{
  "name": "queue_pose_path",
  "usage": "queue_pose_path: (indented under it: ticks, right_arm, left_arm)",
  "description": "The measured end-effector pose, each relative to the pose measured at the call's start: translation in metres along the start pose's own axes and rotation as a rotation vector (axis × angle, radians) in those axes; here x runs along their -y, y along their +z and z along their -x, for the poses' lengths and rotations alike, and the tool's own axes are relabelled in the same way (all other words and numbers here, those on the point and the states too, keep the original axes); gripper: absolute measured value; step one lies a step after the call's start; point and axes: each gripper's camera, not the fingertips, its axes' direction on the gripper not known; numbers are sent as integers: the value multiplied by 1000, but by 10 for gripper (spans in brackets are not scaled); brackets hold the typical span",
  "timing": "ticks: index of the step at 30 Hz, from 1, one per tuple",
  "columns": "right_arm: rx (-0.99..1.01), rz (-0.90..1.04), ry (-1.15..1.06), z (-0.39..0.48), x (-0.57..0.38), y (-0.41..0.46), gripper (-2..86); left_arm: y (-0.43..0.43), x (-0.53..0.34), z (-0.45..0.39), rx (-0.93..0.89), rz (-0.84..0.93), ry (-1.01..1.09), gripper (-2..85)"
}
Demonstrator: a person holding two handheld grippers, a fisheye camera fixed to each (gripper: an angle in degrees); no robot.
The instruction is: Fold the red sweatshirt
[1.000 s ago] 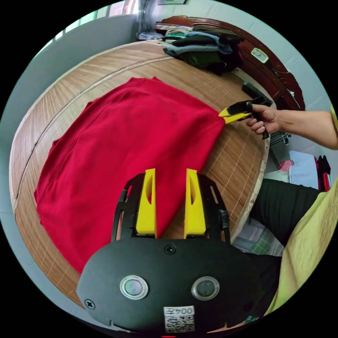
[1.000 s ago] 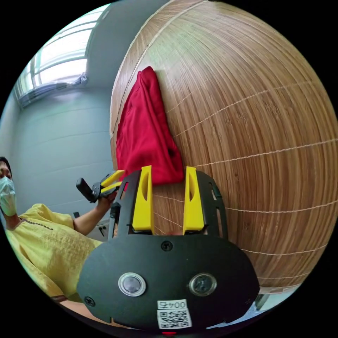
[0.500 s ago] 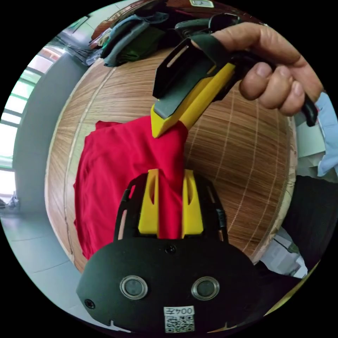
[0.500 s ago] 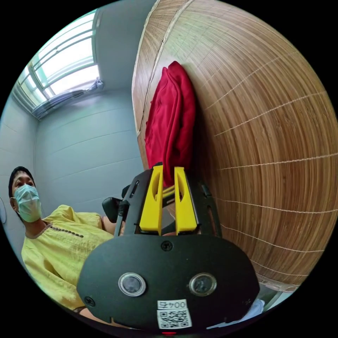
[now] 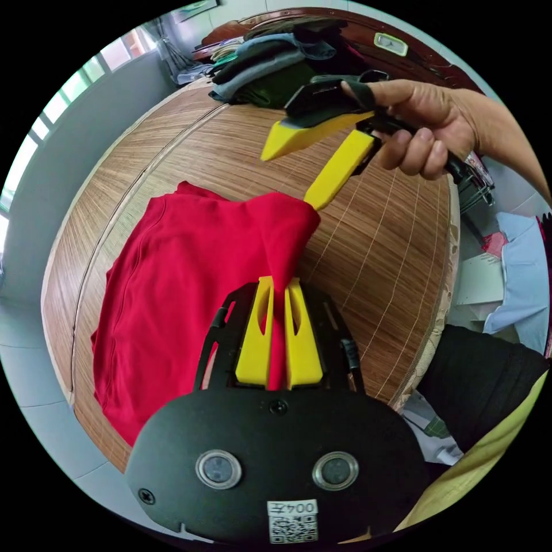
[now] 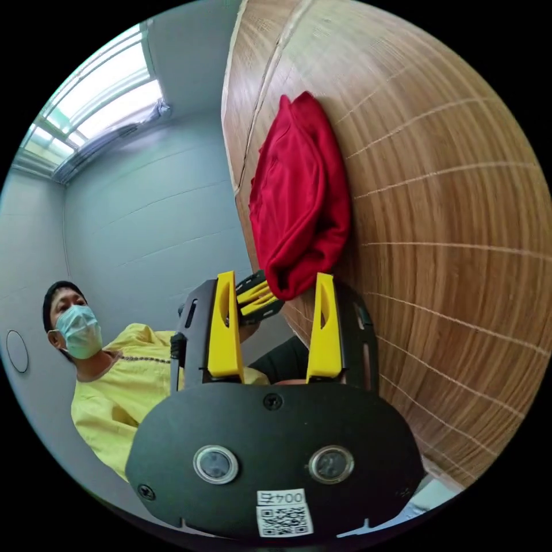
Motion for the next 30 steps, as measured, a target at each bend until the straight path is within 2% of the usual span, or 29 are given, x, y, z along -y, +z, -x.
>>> queue_pose_path:
  ticks: [4, 9, 12, 15, 21, 26, 30]
  right_arm:
    - [5, -152, 94, -29, 10, -26, 204]
    - [-15, -98, 85, -39, 78, 7, 209]
    - [-6, -72, 60, -35, 115, 29, 176]
    - [-86, -94, 13, -17, 132, 39, 99]
    - [-194, -180, -127, 102, 110, 80, 65]
    - [-338, -221, -291, 221, 80, 182, 64]
    - [-401, -227, -365, 261, 74, 276, 64]
  left_arm:
    - [-3, -14, 7, -17, -26, -13, 22]
    - [-11, -35, 21, -37, -62, -59, 21]
    - [-17, -50, 34, -59, -87, -106, 20]
    - [-23, -70, 55, -115, -122, -209, 18]
    - [-74, -162, 127, -281, -319, -557, 11]
    - [-116, -307, 195, -462, -533, -877, 8]
    - [-103, -408, 231, -612, -658, -1106, 8]
